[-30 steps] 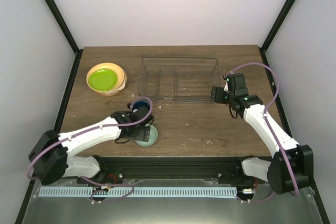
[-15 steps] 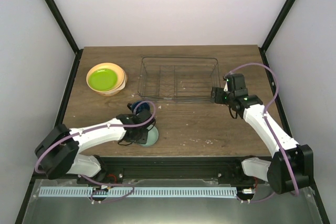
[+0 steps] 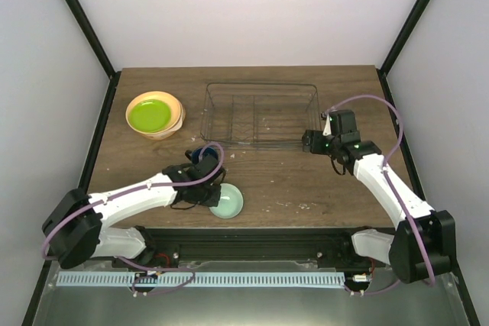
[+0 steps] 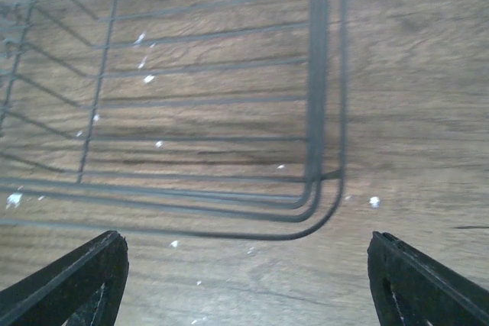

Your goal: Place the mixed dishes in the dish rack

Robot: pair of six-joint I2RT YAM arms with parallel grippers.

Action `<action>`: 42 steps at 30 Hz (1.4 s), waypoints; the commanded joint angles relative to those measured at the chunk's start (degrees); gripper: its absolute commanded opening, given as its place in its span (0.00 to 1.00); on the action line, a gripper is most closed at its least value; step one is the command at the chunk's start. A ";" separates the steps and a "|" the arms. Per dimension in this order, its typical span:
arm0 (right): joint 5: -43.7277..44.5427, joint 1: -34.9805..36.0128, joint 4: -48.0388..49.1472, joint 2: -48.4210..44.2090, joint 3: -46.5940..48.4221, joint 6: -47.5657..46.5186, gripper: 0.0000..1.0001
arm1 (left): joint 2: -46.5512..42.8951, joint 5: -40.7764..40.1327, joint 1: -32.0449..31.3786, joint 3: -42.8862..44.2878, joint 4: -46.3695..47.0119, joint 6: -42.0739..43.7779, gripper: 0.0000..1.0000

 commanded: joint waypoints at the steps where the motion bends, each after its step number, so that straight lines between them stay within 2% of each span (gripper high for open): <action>1: -11.23 0.71 4.25 -1.74 -2.43 -0.83 0.87 | -4.15 6.16 -0.38 1.44 1.07 2.81 0.00; 8: -26.73 0.71 10.27 -4.07 -5.59 -2.89 0.88 | -10.95 13.09 -0.50 7.63 1.48 6.62 0.00; 12: -34.37 0.74 14.49 -4.47 -8.18 -2.42 0.88 | -11.74 14.89 0.54 12.56 6.16 7.59 0.00; 17: -44.56 0.48 21.96 -4.96 -11.61 -0.38 0.86 | -5.61 31.33 11.91 15.73 21.14 5.44 0.00; 21: -52.75 -0.72 27.94 -4.78 -13.14 0.70 0.82 | 1.78 39.13 16.37 20.24 28.45 4.29 0.00; 26: -63.83 -2.87 46.39 -3.88 -17.32 7.47 0.82 | 8.23 52.13 19.97 19.05 47.45 -5.44 0.00; 33: -71.15 -3.06 79.82 -4.49 -25.57 23.53 0.83 | 9.78 56.91 20.88 7.50 78.52 -21.94 0.00; 38: -70.97 -3.06 87.61 -3.42 -27.84 24.78 0.84 | 11.39 57.45 20.26 1.87 91.64 -29.78 0.00; 42: -71.05 -2.87 100.89 0.55 -29.20 31.33 0.85 | 12.42 57.19 18.83 -0.05 97.17 -32.72 0.00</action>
